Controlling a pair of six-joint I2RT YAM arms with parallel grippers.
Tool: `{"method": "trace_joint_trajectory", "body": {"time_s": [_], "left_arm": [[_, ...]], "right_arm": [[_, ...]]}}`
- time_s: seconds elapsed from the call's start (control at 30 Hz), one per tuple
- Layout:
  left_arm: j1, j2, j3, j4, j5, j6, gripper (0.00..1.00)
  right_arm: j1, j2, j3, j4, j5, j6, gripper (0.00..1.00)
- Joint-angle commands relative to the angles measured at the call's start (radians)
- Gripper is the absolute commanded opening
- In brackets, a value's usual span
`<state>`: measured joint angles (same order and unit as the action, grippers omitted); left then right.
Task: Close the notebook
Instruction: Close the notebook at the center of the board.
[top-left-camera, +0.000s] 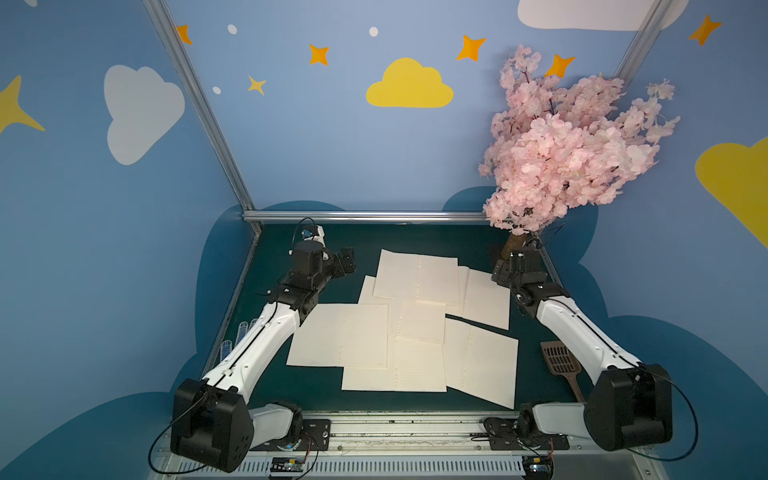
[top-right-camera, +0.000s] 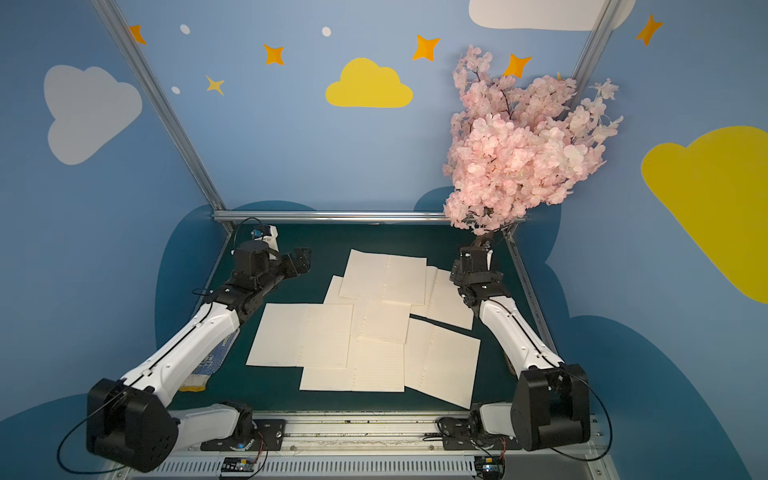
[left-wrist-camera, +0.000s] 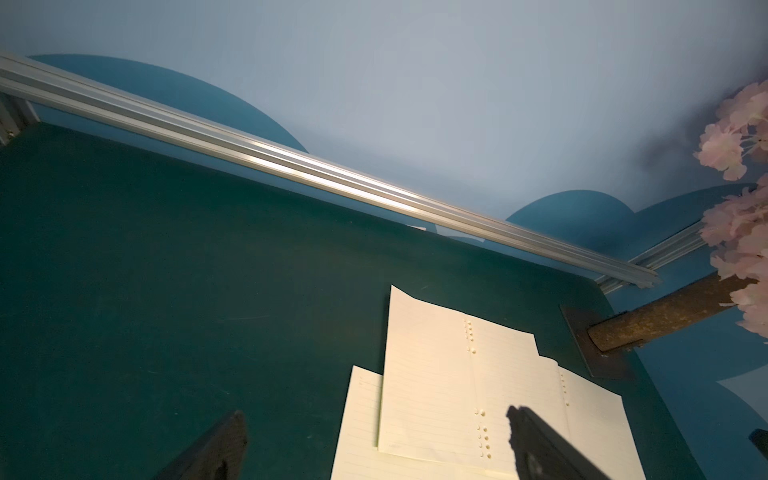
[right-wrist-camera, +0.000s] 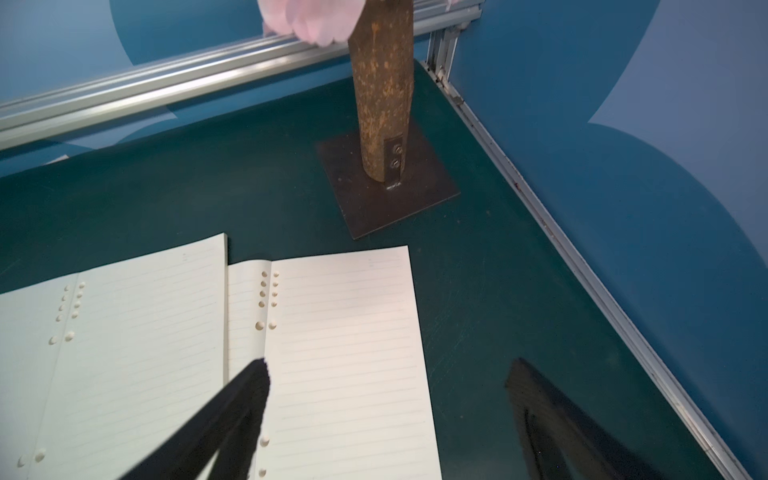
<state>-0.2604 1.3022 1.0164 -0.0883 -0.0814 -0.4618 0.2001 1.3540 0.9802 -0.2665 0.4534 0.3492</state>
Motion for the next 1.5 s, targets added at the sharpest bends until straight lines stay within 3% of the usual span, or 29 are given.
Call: {"method": "trace_joint_trajectory", "body": {"time_s": [0.0, 0.07, 0.3, 0.47, 0.8, 1.07, 1.27, 1.47], "left_arm": [[-0.003, 0.094, 0.07, -0.092, 0.113, -0.033, 1.0], [-0.02, 0.183, 0.145, -0.149, 0.168, -0.02, 1.0], [-0.084, 0.356, 0.268, -0.219, 0.217, -0.009, 1.0], [-0.087, 0.449, 0.32, -0.266, 0.264, -0.023, 1.0], [-0.086, 0.529, 0.306, -0.211, 0.378, -0.06, 0.98], [-0.087, 0.586, 0.313, -0.225, 0.385, -0.075, 0.81], [-0.087, 0.616, 0.306, -0.227, 0.387, -0.084, 0.75], [-0.087, 0.652, 0.318, -0.239, 0.406, -0.09, 0.7]], "right_arm": [[0.001, 0.043, 0.022, -0.069, -0.1, 0.03, 0.92], [-0.004, 0.088, 0.04, -0.078, -0.166, 0.041, 0.97], [-0.005, 0.235, 0.147, -0.169, -0.301, 0.135, 0.98], [-0.004, 0.364, 0.285, -0.292, -0.45, 0.059, 0.98], [-0.001, 0.471, 0.311, -0.276, -0.601, 0.039, 0.97], [0.004, 0.485, 0.309, -0.272, -0.647, 0.025, 0.8], [0.007, 0.512, 0.313, -0.27, -0.681, 0.02, 0.59], [0.014, 0.545, 0.324, -0.27, -0.701, 0.016, 0.46]]}}
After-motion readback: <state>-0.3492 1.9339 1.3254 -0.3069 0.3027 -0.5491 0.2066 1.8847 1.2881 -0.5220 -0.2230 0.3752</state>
